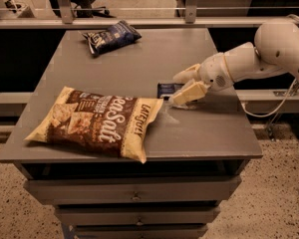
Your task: Pick rxbar blueberry
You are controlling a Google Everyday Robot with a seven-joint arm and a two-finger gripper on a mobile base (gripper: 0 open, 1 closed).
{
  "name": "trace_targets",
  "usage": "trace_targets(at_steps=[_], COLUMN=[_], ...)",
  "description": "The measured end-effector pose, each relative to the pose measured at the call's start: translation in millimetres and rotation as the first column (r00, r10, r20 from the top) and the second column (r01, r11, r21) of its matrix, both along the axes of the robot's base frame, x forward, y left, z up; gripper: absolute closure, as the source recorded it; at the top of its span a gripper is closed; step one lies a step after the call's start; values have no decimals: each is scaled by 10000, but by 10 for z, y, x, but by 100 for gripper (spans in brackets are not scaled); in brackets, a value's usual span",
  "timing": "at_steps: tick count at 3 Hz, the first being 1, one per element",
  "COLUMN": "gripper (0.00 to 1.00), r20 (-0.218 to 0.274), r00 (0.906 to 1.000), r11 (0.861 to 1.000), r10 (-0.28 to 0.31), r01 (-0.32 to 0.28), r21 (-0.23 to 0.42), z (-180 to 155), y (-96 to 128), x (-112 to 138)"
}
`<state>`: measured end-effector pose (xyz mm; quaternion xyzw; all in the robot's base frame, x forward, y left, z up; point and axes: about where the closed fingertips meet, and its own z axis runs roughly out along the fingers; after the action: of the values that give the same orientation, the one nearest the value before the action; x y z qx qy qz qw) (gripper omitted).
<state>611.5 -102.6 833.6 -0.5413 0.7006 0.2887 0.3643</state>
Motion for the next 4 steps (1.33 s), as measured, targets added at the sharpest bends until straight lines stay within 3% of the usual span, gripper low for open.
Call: trace_targets(at_steps=[2, 3, 4], gripper=[87, 100, 100], r20=[-19, 290, 1016], r00=[9999, 9993, 9938], r11=[9998, 9996, 9984], r10=[-153, -235, -447], r01=[153, 231, 408], r21=[86, 141, 398], z=[12, 146, 465], y=[-28, -68, -194], x=[3, -16, -82])
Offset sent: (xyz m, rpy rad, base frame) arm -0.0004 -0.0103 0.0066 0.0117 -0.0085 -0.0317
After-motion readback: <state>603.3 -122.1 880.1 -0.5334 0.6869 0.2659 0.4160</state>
